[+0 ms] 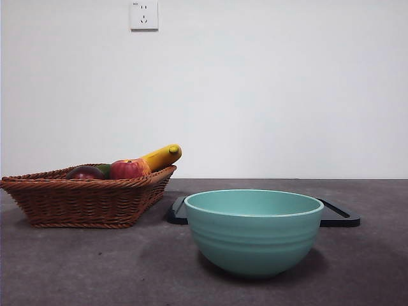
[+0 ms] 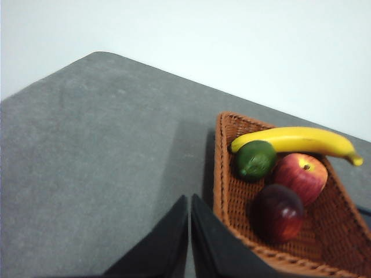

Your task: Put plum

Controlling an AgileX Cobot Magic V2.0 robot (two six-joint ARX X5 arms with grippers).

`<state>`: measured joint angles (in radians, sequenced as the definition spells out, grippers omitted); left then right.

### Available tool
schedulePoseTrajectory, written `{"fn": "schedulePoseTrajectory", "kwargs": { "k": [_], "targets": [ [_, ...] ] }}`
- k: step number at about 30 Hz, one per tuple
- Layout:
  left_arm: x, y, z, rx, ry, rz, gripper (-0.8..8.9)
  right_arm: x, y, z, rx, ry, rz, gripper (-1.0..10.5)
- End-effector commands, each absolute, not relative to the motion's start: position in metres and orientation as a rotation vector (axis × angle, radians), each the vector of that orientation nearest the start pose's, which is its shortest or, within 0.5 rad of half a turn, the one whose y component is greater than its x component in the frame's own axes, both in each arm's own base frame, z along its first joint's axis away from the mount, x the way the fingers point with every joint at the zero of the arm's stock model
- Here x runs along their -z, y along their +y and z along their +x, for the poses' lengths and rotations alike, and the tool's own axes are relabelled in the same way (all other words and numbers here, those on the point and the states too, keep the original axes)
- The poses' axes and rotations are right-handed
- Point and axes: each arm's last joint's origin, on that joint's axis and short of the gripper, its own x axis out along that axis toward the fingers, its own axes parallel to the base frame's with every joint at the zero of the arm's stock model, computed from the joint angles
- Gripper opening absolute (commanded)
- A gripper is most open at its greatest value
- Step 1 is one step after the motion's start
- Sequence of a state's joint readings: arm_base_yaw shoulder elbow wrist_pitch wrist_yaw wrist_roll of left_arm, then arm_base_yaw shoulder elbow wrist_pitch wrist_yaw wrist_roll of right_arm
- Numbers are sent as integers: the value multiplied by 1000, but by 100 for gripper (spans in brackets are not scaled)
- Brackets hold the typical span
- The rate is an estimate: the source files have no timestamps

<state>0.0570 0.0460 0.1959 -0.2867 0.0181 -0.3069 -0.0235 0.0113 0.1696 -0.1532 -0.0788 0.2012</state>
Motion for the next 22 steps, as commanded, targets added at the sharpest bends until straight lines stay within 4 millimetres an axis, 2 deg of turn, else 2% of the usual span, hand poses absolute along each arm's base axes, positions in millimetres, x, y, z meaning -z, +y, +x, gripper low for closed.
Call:
{"fn": "schedulePoseTrajectory", "kwargs": {
  "k": [1,11,22],
  "targets": [
    [-218,4,83,-49,90,-324,8,-222,0,81,-56,-11,227,8],
    [-275,1,86,49,146,-304,8,-276,2,78,-75,162,230,8],
    [-320,-5,109,298,364,-237,8,-320,6,100,-245,435,192,8]
  ]
}}
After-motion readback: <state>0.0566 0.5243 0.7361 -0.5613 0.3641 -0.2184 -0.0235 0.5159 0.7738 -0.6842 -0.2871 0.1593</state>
